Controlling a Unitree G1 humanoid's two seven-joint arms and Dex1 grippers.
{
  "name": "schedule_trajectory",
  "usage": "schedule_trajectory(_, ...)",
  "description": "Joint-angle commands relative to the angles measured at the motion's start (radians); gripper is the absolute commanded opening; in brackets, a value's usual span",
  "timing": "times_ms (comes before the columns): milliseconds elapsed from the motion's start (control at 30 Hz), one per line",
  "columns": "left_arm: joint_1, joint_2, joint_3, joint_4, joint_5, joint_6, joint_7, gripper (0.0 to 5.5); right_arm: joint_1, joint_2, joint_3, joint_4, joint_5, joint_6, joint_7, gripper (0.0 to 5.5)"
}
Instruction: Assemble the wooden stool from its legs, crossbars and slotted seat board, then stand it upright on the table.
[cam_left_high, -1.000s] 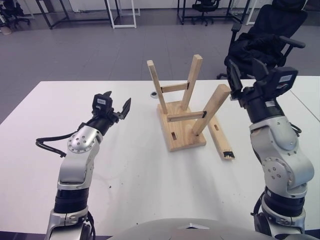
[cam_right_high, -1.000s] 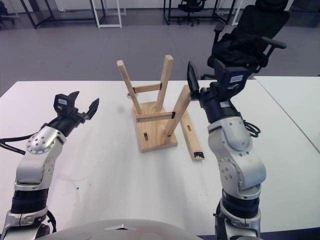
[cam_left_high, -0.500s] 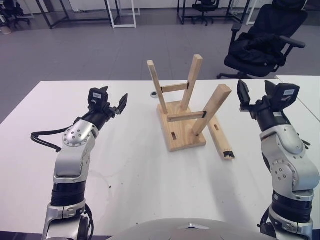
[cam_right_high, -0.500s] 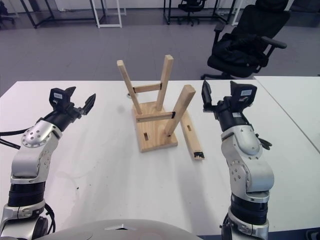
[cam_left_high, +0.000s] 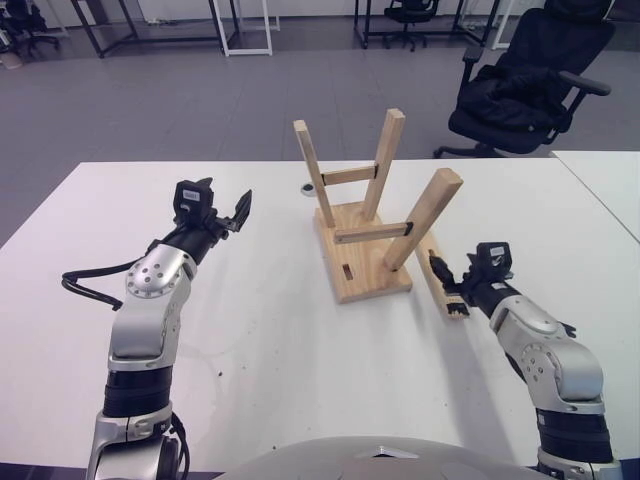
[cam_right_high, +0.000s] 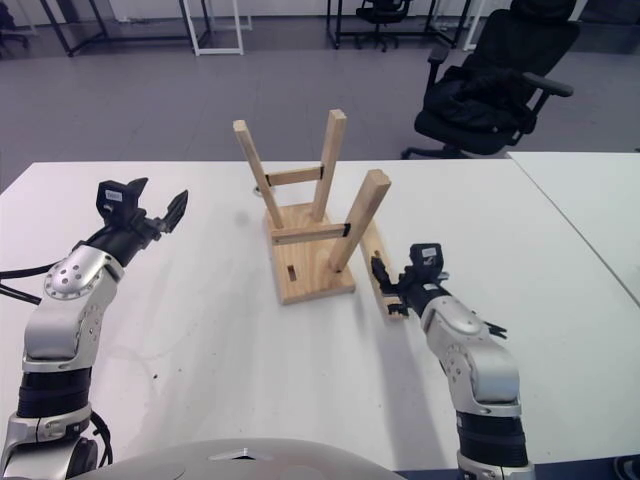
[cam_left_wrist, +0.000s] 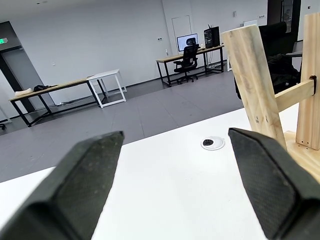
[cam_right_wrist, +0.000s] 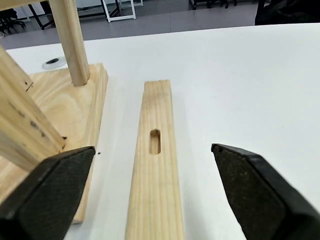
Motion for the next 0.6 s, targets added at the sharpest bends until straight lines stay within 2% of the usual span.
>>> schedule_trajectory(33,0.012,-0.001,-0.007,-0.006,0.007,0.014,0.005,3.85,0.008,-0.011,0.028,0.0,-0.031,0.052,0.002,4.36)
schedule_trajectory(133,0.011,-0.003,-0.013,-0.006,0.009,0.017,0.004,3.85,0.011,-0.003,0.023,-0.002,-0.052,0.1,-0.022,4.36)
schedule_trajectory(500,-0.004,-0.008,-0.028,0.012,0.013,0.008,0.007,3.85,0.029,-0.023,0.046,0.039,-0.119,0.139,-0.007,2.2)
schedule_trajectory(600,-0.013,-0.011,-0.032,0.012,0.014,0.008,0.01,3.85,0.01,-0.002,0.023,0.042,-0.128,0.099,-0.011,2.07)
